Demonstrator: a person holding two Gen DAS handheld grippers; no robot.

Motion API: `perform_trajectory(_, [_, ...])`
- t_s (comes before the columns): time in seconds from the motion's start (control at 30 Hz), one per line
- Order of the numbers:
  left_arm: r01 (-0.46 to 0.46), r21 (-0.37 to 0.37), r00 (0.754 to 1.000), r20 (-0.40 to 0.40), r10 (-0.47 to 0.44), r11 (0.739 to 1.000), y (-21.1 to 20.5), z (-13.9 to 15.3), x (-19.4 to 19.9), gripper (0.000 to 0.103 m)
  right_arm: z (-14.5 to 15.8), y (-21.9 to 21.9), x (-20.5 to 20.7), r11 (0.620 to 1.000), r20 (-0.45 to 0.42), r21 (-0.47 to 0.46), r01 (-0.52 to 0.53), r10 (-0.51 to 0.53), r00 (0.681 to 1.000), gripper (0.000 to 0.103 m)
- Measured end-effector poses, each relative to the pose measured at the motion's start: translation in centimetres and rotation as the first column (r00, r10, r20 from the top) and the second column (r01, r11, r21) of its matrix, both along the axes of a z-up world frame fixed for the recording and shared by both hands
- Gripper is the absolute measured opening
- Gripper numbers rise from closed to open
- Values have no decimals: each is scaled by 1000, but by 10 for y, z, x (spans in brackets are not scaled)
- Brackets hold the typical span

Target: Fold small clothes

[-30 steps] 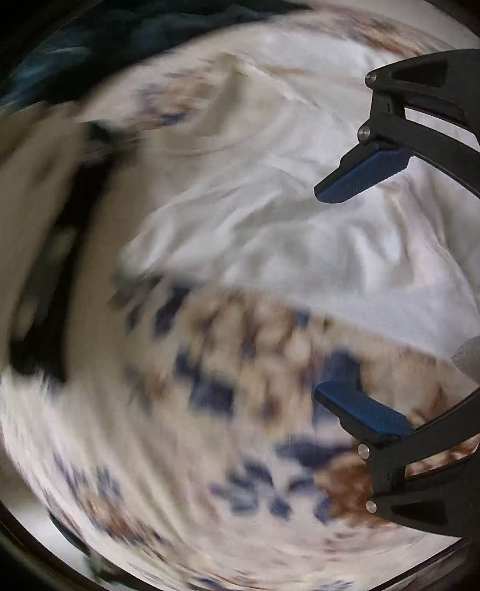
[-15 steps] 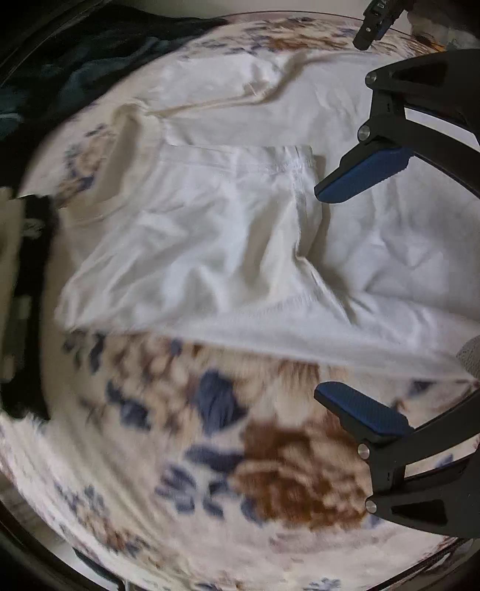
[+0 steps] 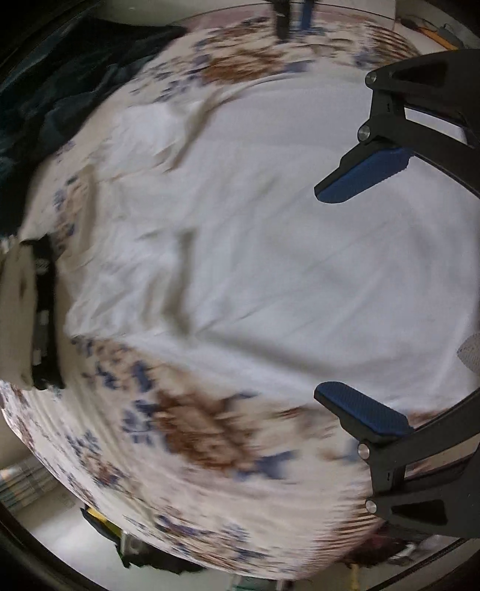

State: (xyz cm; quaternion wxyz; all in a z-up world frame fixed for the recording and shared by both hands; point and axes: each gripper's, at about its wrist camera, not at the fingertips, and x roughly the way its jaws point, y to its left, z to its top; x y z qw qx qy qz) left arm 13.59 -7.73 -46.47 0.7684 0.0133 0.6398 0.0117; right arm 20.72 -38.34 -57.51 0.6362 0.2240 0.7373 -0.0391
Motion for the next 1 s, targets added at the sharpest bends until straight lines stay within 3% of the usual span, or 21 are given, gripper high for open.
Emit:
perform_trajectory(0.2, [-99, 56, 977, -186, 107, 994, -52, -22, -92, 99, -1, -42, -54, 966, -85, 51, -253, 257, 963, 91])
perform_trajectory(0.27, [-107, 53, 969, -218, 116, 993, -62, -28, -108, 99, -11, -51, -77, 955, -121, 71, -288, 295, 948, 91])
perform_trajectory(0.37, [-44, 23, 966, -254, 48, 999, -96, -39, -123, 99, -25, -70, -107, 954, -149, 83, -289, 299, 942, 91])
perform_trajectory(0.5, [92, -24, 965, -245, -95, 995, -164, -58, -120, 99, -27, -106, -119, 967, -166, 59, -246, 252, 953, 91])
perform_trajectory(0.63, [190, -91, 944, -257, -208, 977, -221, -87, -120, 99, -16, -143, -95, 976, -147, 56, -210, 216, 965, 91])
perform_trajectory(0.73, [254, -61, 924, -280, -261, 965, -253, -112, -118, 98, -9, -161, -56, 981, -110, 57, -186, 191, 975, 91])
perform_trajectory(0.77, [271, -46, 922, -276, -273, 962, -261, -117, -117, 81, -8, -163, -44, 981, -98, 54, -185, 189, 977, 91])
perform_trajectory(0.8, [276, -26, 923, -272, -272, 961, -264, -122, -114, 48, -7, -165, -26, 981, -75, 63, -182, 186, 980, 91])
perform_trajectory(0.83, [258, -14, 930, -268, -252, 966, -263, -125, -108, 38, -8, -163, -9, 981, -48, 78, -179, 183, 982, 91])
perform_trajectory(0.9, [216, -58, 943, -245, -224, 975, -258, -123, -98, 14, -14, -154, 25, 975, -8, 118, -186, 189, 982, 91])
perform_trajectory(1.0, [180, -101, 964, -180, -196, 978, -244, -110, -86, 3, -27, -131, 79, 962, 60, 174, -212, 204, 977, 91])
